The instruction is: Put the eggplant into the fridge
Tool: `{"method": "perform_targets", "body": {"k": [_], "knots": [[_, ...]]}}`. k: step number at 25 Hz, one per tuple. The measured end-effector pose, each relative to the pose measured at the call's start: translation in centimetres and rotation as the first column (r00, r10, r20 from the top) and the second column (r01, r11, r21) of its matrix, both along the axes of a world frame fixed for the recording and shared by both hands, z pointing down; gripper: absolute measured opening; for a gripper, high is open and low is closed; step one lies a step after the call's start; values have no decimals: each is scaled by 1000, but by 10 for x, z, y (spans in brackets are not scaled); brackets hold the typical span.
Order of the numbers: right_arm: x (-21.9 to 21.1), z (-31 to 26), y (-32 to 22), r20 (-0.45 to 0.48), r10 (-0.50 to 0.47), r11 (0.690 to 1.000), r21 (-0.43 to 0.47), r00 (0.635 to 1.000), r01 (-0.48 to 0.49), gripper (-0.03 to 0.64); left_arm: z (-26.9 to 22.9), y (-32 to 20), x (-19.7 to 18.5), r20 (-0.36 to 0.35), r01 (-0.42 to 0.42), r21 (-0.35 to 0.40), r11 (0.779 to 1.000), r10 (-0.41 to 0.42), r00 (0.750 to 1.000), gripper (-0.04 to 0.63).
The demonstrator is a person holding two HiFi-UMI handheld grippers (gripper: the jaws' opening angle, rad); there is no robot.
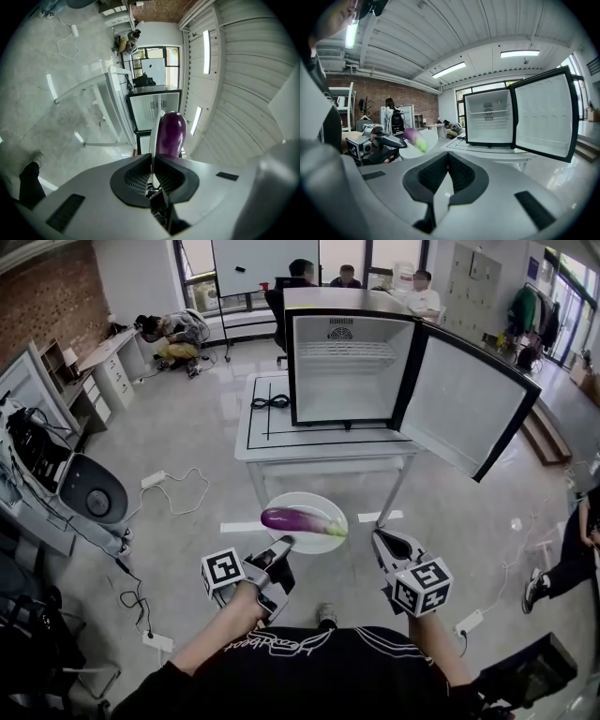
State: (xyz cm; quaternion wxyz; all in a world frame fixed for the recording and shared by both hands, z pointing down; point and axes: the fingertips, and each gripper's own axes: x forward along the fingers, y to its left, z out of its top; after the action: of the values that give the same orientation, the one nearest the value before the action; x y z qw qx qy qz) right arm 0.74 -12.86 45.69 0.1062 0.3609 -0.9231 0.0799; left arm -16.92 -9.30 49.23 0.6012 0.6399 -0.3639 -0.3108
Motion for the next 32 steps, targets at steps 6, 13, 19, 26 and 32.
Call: {"method": "perform_targets", "body": {"k": [6, 13, 19, 26, 32], "knots": [[29, 4, -93, 16, 22, 1000, -20, 1000, -22, 8, 5, -94, 34, 21, -35, -23, 999, 36, 999, 26], [55, 2, -181, 17, 25, 1000, -14, 1000, -25, 8, 2, -188, 63, 36, -45, -20, 999, 45, 998, 26], [65, -1, -215, 23, 33, 999, -3, 999, -33, 8, -1, -221, 73, 33, -48, -17, 999, 49, 998, 26], [61, 4, -232, 22, 33, 999, -11, 999, -33, 8, 6, -240, 73, 25, -55, -30, 998, 55, 998, 26], [62, 18, -256, 8, 57, 998, -37, 998, -57, 8, 20, -269, 66, 25, -61, -57, 997, 62, 998, 26]]}}
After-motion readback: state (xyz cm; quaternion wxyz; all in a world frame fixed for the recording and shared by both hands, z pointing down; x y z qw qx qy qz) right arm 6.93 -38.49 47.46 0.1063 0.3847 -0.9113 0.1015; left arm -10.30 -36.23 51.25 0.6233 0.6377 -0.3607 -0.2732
